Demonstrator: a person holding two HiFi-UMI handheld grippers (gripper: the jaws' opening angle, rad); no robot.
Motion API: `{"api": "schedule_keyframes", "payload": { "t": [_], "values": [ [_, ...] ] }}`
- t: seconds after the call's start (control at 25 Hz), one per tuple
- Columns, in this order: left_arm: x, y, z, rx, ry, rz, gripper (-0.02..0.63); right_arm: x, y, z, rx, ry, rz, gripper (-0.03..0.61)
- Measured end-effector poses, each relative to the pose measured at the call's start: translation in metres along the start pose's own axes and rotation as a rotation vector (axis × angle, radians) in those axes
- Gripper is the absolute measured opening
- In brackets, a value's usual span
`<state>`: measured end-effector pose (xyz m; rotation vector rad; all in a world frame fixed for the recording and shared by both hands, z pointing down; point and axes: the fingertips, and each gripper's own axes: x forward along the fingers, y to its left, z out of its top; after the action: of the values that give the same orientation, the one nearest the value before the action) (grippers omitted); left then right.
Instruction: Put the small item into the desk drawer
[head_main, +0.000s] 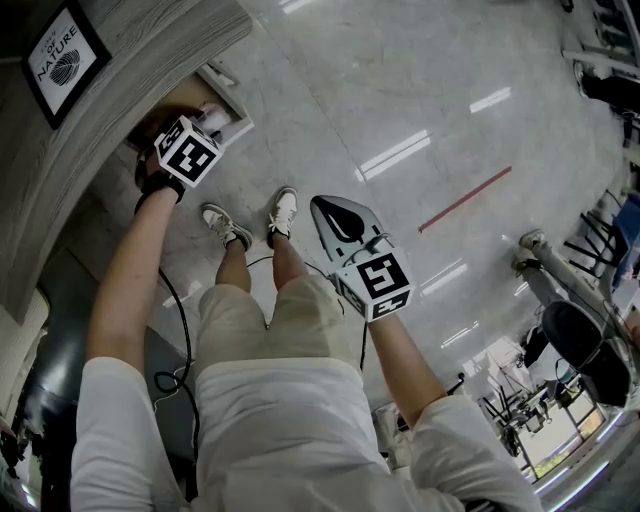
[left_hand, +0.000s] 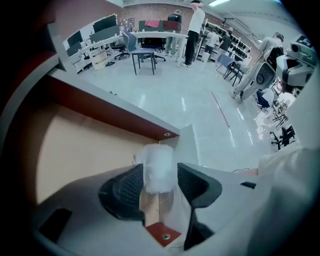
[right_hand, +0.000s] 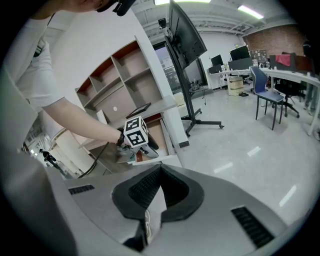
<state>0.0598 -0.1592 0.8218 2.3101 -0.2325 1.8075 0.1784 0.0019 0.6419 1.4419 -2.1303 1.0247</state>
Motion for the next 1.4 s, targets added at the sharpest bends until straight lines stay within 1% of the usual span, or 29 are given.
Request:
{"api": "schedule_keyframes", "payload": {
  "t": [0.28, 0.56, 0.88, 1.08, 1.24, 1.4],
  "values": [
    [-0.015, -0.001, -0.005, 0.006, -0.031, 0.044, 0.201, -0.005, 0.015, -0.007, -0.018, -0.016, 0.002, -0.003],
    [-0.041, -0.007, -0.006, 0.007, -0.087, 0.083, 0.201, -0.019, 0.031, -0.01, -0.049, -0.028, -0.005, -0.002],
    [-0.071, -0.018, -0.006, -0.019, -0.153, 0.113, 0.201, -0.031, 0.06, -0.005, -0.099, -0.025, 0.024, -0.003],
    [-0.094, -0.023, -0.007, -0.005, -0.182, 0.139, 0.198, -0.035, 0.082, 0.012, -0.152, -0.039, 0.057, -0.002],
    [-0.122, -0.026, -0.007, -0.023, -0.215, 0.164, 0.192, -0.045, 0.099, 0.027, -0.199, -0.048, 0.081, -0.003],
    [-0.152, -0.031, -0.01, -0.037, -0.242, 0.176, 0.186, -0.058, 0.102, 0.043, -0.218, -0.059, 0.074, -0.003]
  ]
}}
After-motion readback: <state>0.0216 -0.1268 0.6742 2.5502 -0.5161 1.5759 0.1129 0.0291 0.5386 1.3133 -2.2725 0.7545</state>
